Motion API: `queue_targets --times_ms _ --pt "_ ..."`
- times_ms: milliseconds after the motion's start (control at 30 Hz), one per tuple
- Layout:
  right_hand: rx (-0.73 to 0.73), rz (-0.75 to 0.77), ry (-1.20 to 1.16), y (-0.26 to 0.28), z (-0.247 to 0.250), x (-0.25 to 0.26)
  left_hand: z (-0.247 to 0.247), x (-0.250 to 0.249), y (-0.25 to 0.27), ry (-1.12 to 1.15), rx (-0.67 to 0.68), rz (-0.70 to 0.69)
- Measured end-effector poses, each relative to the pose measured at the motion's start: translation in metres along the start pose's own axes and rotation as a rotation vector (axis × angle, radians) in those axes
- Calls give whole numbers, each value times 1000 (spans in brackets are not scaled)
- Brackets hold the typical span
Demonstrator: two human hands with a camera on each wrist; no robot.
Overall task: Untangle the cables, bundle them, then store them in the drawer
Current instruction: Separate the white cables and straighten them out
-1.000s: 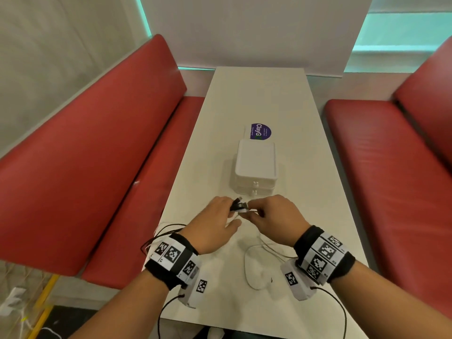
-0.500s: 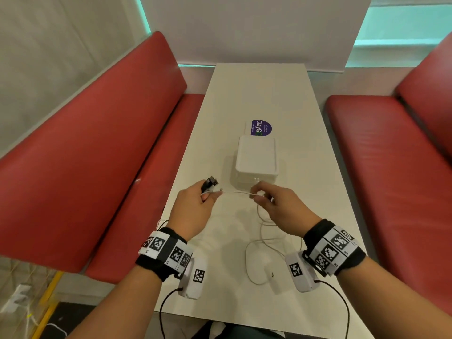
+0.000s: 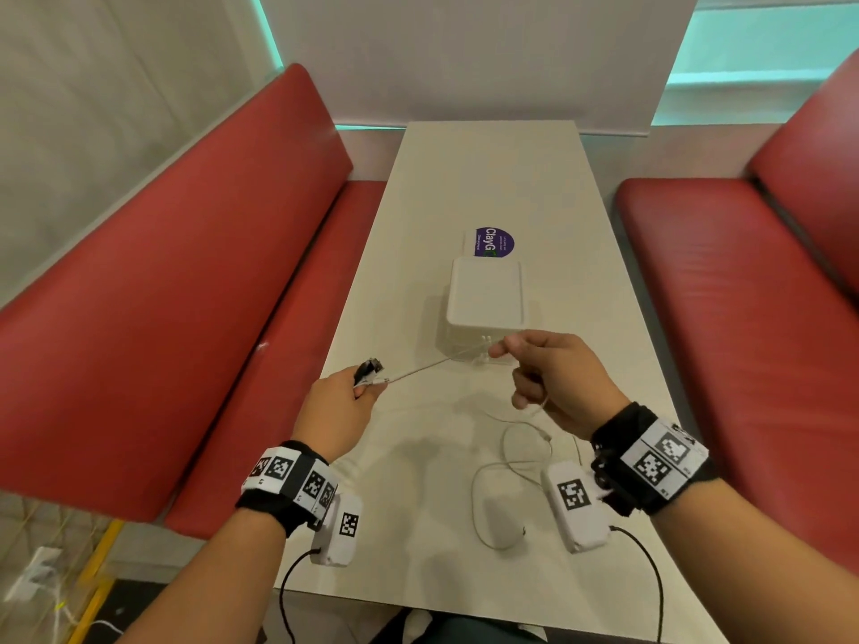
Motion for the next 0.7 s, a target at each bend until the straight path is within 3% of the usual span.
queue_targets --times_ms 133,200,267,300,367,433,533,633,700 --pt "-126 18 31 0 6 -4 -2 8 -6 -208 -40 38" --pt "-110 164 492 -1 10 8 3 3 -8 -263 -91 -20" --pt "135 252 1214 3 -9 9 14 -17 -1 -231 -194 -186" --pt "235 242 1462 5 -16 2 18 -30 6 -179 -230 -270" --pt "298 238 1626 7 -24 -5 27 -56 22 13 -216 -387" --pt "333 347 1594 6 -37 -4 25 -80 37 163 -110 -459" --pt "392 520 1308 5 -56 4 -12 -94 48 96 105 -493" --pt "330 416 939 2 -50 3 -29 -87 40 207 244 -325" --pt "315 321 820 5 -45 -3 -30 -90 39 173 321 -316"
Point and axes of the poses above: each hand's wrist, its own y-axis away from the middle knuckle, its own z-axis out of the back of the hand, x = y × z, the point moved 8 cm from there along -y, towards the middle knuckle, and after that the axes turned 12 degrees about z, right-handed, at the moved point
